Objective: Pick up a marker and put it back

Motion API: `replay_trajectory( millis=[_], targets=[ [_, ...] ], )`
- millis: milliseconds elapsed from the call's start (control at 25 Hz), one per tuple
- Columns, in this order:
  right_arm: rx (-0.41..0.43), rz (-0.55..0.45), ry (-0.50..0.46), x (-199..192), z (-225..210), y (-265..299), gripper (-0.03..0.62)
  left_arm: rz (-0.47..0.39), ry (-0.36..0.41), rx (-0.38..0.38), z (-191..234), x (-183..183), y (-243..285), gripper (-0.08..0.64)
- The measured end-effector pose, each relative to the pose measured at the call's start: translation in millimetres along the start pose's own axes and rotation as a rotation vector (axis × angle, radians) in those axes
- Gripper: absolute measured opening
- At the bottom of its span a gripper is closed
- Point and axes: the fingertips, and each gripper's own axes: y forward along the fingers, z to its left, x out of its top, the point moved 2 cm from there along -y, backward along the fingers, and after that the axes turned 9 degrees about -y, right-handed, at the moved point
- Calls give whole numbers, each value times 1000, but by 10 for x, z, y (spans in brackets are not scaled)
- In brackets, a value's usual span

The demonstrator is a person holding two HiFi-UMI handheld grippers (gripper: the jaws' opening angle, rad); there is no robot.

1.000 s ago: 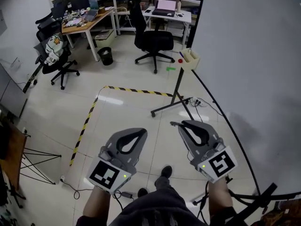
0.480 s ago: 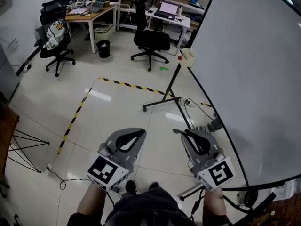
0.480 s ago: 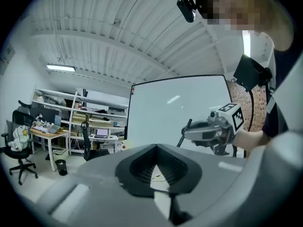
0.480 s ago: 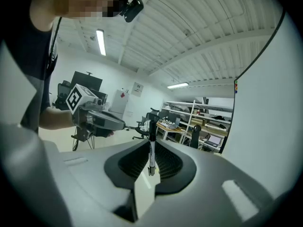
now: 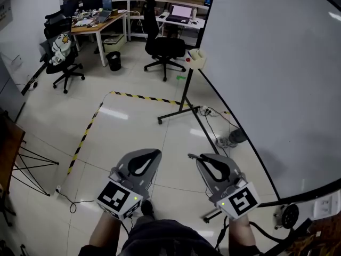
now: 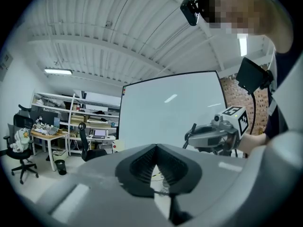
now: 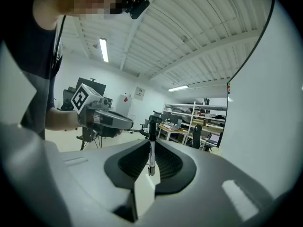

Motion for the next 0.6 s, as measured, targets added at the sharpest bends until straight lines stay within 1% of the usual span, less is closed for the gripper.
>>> replay_trajectory(
  millis=[160,320,480,600],
  targets=[
    [-9,-16,24,-68,142,-561,40,-9,-8,-5,-563,-98,-47,6],
    [-4,11,63,-298,197,-1048,40,33,-33,-25,-1069,-309,39,6],
    [9,15,92,-529,112,-1285,40,98,-20,-21,-1352,-471,191,6],
    [10,1,95,-505,99,-1384,40,101,-2,-14,-1464,-422,176,6]
  ],
)
